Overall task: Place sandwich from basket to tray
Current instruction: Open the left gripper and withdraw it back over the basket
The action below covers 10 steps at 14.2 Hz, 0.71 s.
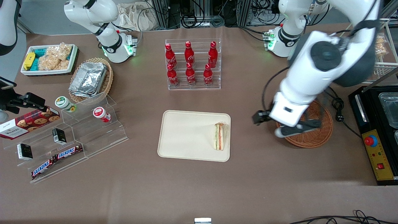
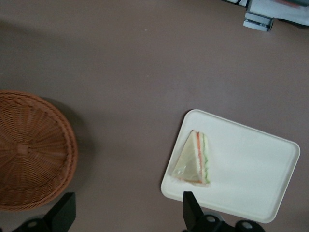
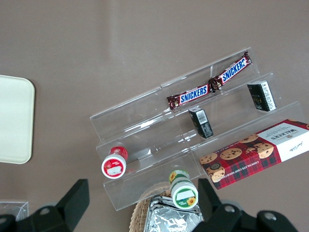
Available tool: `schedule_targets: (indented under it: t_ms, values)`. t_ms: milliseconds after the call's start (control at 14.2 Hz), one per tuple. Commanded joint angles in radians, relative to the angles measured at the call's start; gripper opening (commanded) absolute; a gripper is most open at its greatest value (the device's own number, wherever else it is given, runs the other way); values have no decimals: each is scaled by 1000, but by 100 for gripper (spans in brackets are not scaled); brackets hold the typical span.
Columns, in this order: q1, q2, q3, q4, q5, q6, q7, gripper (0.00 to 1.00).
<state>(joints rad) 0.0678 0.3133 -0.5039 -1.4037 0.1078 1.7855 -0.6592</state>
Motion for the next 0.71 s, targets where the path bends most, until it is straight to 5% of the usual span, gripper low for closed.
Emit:
schedule_targets:
  t_ms: [0, 141, 282, 635]
  values:
    - [84, -48, -4, 51, -69, -127, 140, 100]
    - [116, -92, 37, 52, -112, -217, 272, 100]
    - [57, -164, 210, 37, -170, -279, 372, 100]
    - [-121, -371, 504, -141, -166, -360, 501, 100]
